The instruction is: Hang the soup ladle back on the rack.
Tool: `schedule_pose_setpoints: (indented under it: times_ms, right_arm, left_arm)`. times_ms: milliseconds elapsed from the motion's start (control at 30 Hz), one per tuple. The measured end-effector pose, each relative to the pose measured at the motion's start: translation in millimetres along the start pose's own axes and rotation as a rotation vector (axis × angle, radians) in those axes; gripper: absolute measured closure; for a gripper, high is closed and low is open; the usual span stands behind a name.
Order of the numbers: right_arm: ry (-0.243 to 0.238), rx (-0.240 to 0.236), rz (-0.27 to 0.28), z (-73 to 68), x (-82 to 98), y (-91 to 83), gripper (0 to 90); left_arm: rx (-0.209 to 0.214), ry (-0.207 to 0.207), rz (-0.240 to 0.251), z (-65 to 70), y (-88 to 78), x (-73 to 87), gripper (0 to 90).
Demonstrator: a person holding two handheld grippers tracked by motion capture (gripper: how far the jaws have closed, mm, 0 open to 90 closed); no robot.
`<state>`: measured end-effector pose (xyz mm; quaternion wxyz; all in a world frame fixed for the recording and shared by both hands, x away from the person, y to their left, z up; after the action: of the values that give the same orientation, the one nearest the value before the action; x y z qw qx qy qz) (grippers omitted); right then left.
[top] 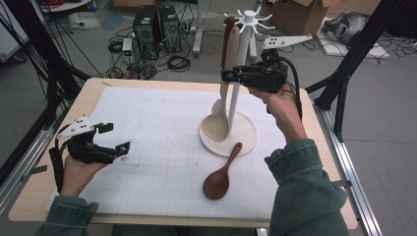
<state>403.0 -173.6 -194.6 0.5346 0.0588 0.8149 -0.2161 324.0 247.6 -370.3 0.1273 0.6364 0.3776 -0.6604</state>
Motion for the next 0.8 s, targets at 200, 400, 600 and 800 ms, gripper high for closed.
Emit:
schedule_pose_setpoints:
  times_ms: [200, 400, 600, 800]
  right_arm:
    - [0.01, 0.006, -0.001, 4.8, 0.4, -1.2, 76.0]
    - [0.024, 0.013, 0.0, 9.0, 1.4, -2.4, 76.0]
    - [0.028, 0.022, -0.003, 11.8, 2.0, -1.6, 76.0]
    - [0.027, 0.037, 0.003, 13.9, 2.6, -1.6, 75.9]
  left_arm:
    - [0.003, 0.004, 0.0, 0.6, 0.4, -0.5, 2.4]
    - [0.005, 0.006, -0.002, 1.0, 0.6, -0.7, 2.4]
    - [0.006, 0.006, -0.002, 1.1, 0.4, -0.7, 2.4]
    - [0.011, 0.008, -0.005, 1.5, 1.1, -0.6, 2.4]
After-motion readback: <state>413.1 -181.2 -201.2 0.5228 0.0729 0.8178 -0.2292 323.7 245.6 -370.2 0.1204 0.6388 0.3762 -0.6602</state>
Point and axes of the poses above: each handheld gripper's, and its own axes: y roughly forward along the jaws, x roughly out of its underside, z roughly to its right, the point moved 3 cm from there along y, roughly forward along the jaws, and after that the axes turned 11 degrees about y, right-handed, at the moved point
